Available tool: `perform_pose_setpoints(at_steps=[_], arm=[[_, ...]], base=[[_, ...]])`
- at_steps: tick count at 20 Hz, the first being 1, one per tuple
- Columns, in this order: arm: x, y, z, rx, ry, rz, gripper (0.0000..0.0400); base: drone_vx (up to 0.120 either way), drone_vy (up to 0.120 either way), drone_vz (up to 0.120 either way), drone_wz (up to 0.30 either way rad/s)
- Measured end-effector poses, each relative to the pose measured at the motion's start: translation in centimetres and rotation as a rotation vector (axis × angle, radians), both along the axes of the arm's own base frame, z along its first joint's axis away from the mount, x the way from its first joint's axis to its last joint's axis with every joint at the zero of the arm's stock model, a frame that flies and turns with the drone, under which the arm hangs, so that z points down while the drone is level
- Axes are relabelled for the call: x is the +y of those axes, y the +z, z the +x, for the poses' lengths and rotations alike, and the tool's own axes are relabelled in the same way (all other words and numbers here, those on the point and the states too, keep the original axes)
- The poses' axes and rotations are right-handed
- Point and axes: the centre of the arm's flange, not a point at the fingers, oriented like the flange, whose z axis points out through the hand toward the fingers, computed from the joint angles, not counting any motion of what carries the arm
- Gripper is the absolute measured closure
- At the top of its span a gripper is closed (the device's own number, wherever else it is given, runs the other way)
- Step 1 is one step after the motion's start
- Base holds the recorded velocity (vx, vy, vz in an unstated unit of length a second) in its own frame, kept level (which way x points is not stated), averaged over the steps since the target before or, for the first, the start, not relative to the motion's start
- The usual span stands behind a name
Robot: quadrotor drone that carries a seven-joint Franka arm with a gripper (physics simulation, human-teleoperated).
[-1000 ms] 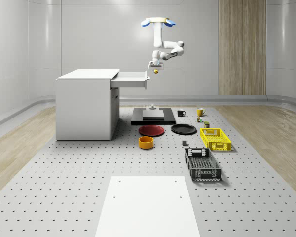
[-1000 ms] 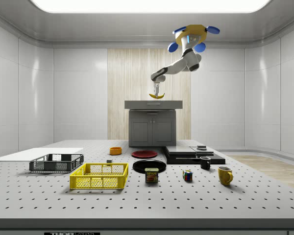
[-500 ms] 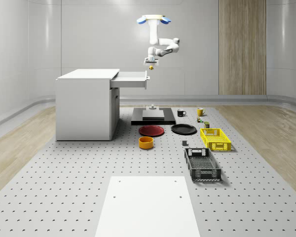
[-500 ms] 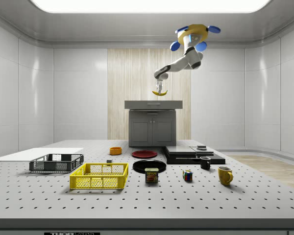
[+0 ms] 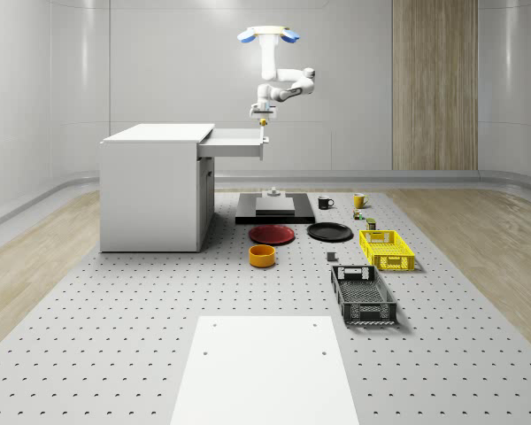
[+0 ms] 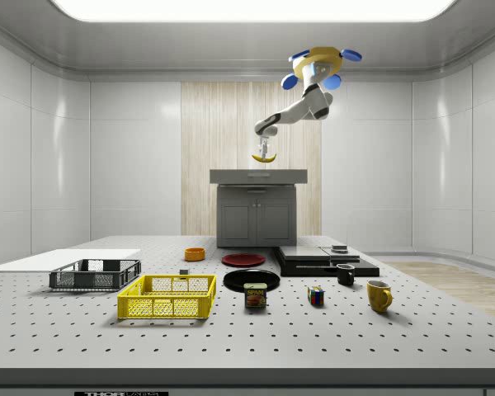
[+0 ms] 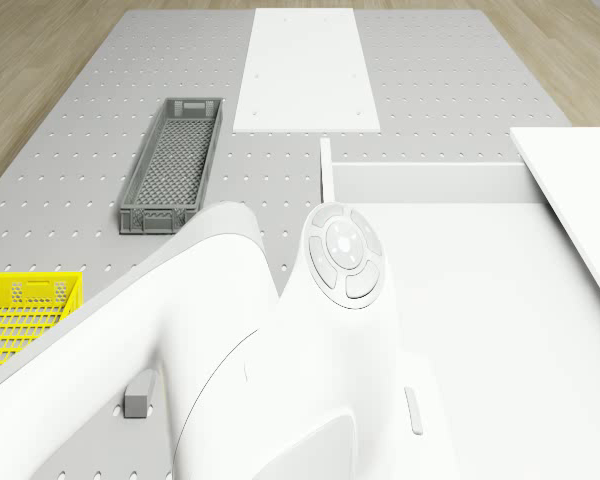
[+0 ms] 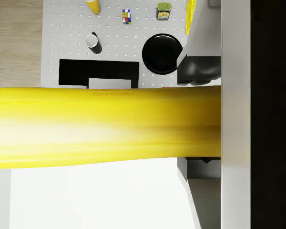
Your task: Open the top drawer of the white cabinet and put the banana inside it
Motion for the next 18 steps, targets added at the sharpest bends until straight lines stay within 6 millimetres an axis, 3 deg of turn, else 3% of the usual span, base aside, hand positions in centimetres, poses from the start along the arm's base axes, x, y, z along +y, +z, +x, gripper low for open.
perform_pose_setpoints(at_steps=[2, 13, 18], arm=[[0.0, 0.0, 0.0, 0.0, 0.0, 0.0, 0.0207], [0.0, 0.0, 0.0, 0.0, 0.0, 0.0, 0.0207], [0.0, 0.0, 0.0, 0.0, 0.0, 0.0, 0.0207]], base=[[0.12, -0.12, 0.0, 0.0], [0.0, -0.12, 0.0, 0.0], [0.0, -0.12, -0.104, 0.0]])
